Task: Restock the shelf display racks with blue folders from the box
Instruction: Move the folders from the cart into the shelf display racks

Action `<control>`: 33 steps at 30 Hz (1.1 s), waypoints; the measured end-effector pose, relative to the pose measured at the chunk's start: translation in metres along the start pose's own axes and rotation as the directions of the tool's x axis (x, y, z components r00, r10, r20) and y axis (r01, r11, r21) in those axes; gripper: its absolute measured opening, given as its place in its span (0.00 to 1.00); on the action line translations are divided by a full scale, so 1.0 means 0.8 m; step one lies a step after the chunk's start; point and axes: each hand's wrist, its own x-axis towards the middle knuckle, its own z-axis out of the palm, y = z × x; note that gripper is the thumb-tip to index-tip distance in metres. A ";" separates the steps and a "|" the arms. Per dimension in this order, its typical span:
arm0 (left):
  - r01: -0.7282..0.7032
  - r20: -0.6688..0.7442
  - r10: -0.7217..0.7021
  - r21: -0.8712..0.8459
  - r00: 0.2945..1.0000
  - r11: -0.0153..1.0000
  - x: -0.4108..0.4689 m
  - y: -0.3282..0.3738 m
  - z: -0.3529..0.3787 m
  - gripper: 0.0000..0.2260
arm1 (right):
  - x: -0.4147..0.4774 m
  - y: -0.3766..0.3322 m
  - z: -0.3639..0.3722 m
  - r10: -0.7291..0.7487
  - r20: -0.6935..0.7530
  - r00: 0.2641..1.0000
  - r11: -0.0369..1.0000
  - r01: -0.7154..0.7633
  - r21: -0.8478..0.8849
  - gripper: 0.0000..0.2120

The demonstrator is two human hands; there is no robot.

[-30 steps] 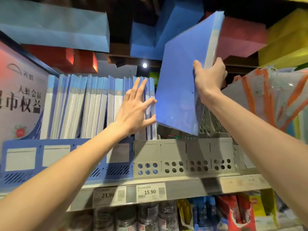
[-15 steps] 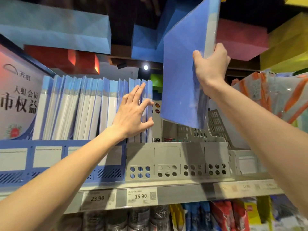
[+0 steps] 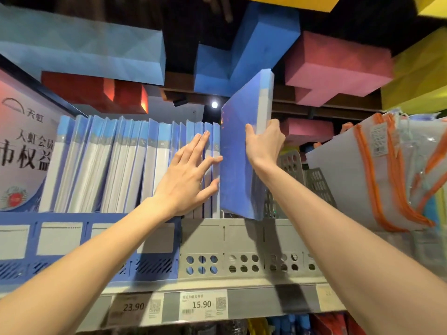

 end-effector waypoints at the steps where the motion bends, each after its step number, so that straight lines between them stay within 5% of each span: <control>1: -0.004 0.000 0.004 0.009 1.000 1.000 0.000 0.000 -0.001 0.23 | 0.001 0.002 0.004 0.004 -0.004 1.000 1.000 -0.004 0.006 0.15; 22: -0.031 0.007 0.031 0.075 1.000 0.997 -0.001 -0.005 0.002 0.24 | -0.005 0.047 0.055 0.060 -0.042 0.997 0.993 -0.055 0.106 0.19; 33: -0.008 0.040 0.004 0.106 0.999 0.994 -0.003 -0.004 0.000 0.24 | -0.055 0.072 0.047 0.102 0.210 0.972 0.960 -0.152 0.235 0.21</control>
